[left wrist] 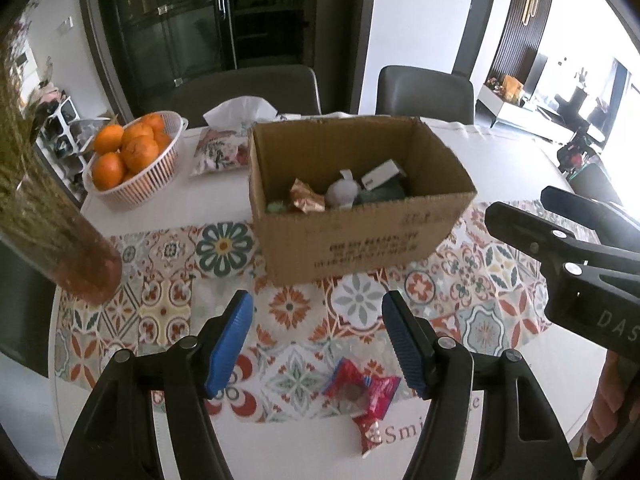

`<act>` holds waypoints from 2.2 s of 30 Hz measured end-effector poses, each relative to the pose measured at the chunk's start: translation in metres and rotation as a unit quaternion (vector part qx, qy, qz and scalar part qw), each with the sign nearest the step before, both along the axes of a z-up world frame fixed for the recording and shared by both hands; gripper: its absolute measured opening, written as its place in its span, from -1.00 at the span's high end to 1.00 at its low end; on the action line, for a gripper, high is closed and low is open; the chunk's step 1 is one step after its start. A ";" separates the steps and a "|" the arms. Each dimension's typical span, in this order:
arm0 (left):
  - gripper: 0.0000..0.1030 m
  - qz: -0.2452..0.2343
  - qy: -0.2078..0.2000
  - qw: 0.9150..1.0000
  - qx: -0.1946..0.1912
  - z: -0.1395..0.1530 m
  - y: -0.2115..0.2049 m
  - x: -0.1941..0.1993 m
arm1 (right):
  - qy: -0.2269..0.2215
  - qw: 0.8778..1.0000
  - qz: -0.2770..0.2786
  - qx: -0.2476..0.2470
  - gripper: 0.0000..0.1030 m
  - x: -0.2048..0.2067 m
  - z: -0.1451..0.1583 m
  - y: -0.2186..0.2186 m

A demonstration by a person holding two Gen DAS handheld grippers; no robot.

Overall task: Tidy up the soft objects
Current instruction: 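Move both grippers back toward the red candy packets on the runner, then grasp the red-blue candy packet with the right gripper while the left grasps the red candy packet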

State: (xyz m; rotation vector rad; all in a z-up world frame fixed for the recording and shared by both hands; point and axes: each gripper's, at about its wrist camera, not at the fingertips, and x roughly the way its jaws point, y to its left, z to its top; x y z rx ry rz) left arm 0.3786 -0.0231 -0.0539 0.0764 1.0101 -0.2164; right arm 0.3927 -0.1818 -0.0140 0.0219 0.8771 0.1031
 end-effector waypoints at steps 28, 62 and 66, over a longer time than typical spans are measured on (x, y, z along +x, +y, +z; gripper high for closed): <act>-0.29 0.007 0.081 0.997 0.007 -0.068 -0.004 -0.088 | 0.054 0.991 0.120 -0.035 -0.51 -0.052 -0.064 0.025; -0.05 0.070 0.107 0.991 -0.039 -0.167 -0.023 -0.111 | 0.153 0.953 0.261 -0.012 -0.47 -0.024 -0.176 0.066; -0.04 0.066 0.101 0.992 -0.025 -0.172 -0.029 -0.112 | 0.163 0.951 0.262 -0.016 -0.43 -0.021 -0.185 0.071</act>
